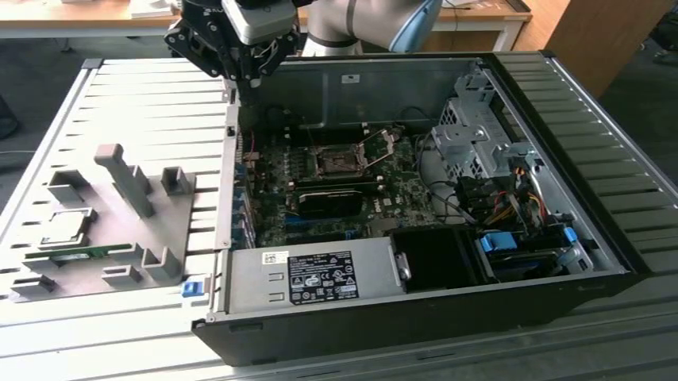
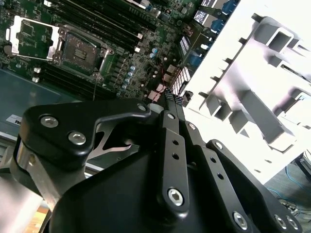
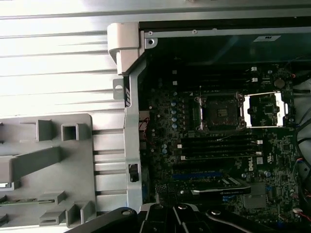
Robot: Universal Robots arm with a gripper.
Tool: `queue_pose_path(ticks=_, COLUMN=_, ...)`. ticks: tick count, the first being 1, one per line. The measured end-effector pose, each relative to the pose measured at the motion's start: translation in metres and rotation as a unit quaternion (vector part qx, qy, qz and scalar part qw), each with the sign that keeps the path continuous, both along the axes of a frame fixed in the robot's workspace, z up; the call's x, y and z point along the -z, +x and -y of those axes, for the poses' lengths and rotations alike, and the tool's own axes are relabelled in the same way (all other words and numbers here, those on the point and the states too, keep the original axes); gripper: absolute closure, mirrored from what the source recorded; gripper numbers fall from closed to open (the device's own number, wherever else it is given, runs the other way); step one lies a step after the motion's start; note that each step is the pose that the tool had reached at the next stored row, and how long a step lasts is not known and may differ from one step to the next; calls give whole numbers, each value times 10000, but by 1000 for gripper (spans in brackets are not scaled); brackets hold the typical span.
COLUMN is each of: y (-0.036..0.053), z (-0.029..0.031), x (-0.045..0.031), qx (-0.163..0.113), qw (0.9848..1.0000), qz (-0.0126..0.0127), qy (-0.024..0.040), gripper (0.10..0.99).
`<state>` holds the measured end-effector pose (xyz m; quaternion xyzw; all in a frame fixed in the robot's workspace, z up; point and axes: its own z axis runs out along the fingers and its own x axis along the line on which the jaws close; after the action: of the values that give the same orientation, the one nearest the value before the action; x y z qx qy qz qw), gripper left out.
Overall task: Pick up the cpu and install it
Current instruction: 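Reach for the cpu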
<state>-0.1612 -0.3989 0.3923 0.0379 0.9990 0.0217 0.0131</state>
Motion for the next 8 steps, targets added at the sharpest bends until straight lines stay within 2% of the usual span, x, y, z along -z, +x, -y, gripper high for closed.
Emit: queue_pose_path(ticks=8, y=-32, z=0, x=1, qx=0, qw=10000, qz=0, qy=0, gripper=980)
